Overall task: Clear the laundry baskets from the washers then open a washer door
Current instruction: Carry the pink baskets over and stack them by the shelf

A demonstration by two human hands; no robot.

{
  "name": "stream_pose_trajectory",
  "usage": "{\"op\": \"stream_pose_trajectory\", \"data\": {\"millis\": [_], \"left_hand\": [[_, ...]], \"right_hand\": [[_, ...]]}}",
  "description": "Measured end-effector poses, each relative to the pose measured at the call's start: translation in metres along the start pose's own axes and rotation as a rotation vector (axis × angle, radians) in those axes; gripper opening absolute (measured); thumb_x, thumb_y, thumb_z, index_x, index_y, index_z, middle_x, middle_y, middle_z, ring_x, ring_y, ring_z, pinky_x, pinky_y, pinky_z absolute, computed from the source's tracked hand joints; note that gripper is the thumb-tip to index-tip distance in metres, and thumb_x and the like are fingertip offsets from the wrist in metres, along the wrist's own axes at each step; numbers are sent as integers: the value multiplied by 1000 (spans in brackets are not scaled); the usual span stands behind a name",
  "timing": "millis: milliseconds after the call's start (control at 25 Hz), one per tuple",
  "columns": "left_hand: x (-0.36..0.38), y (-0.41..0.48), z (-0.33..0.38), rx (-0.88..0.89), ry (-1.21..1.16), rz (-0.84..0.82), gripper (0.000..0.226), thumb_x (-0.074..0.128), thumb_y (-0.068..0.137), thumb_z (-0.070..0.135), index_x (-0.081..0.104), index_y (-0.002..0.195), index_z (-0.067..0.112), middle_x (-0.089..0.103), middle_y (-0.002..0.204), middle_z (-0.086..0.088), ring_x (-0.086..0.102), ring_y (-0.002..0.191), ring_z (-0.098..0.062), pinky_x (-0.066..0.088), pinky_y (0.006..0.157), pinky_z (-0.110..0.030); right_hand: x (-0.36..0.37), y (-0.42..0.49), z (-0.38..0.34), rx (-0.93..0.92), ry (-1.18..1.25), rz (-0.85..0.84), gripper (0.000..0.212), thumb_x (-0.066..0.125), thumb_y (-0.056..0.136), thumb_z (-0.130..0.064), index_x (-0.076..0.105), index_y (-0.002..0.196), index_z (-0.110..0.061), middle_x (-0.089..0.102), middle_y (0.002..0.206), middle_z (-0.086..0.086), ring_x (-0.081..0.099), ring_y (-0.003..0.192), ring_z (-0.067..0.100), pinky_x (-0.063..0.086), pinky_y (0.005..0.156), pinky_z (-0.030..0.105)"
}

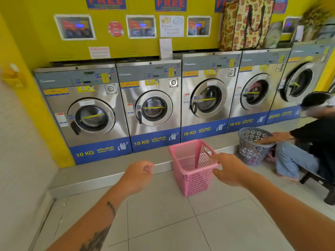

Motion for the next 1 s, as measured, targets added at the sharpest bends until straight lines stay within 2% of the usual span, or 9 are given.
{"op": "stream_pose_trajectory", "data": {"millis": [80,240,360,520,720,880,1000], "left_hand": [[22,53,15,21,11,-24,27,53,92,23,67,115,26,66,107,6,62,94,-10,44,78,-17],[82,176,47,30,-5,-69,27,54,92,21,66,116,26,66,106,5,62,92,-6,46,72,-14],[116,251,62,-21,1,-60,29,53,92,20,65,118,24,67,110,2,62,97,-12,47,82,-23],[151,337,62,-101,8,-64,28,51,94,21,68,116,24,69,114,2,62,99,-13,45,83,-22],[194,446,22,-202,-19,-42,30,53,91,19,68,116,23,69,119,0,62,106,-16,41,86,-20],[239,528,-26,-280,-45,-73,41,57,90,31,56,130,22,57,135,-3,56,118,-20,41,97,-28],[272,575,-53,-278,85,-188,54,54,88,33,44,141,24,46,146,-1,47,130,-21,37,101,-30]], "right_hand": [[-8,38,35,44,-11,-4,53,58,82,-23,55,135,-22,60,133,3,57,118,22,46,99,36],[-30,148,127,83,-8,26,47,58,85,-25,56,132,-19,61,132,4,57,117,22,47,101,40],[-45,227,188,111,-25,-4,54,58,87,-25,49,140,-20,54,141,3,51,127,22,41,107,38],[-50,323,248,139,-55,-62,55,59,88,-25,47,141,-21,52,143,3,49,129,22,39,108,37],[3,443,295,117,-111,-186,56,58,84,-23,48,138,-17,51,140,5,49,127,25,39,105,36],[63,536,334,166,-145,-292,66,58,86,-30,36,147,-13,37,151,9,38,137,30,33,112,39],[101,589,363,228,-116,-327,77,59,84,-28,25,152,-15,29,157,10,31,141,32,30,115,41]]}}
Point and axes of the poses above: each hand's wrist, its own y-axis towards the middle knuckle, its own x-axis out of the palm, z = x × y, the point moved 10 cm from there along y, towards the middle knuckle
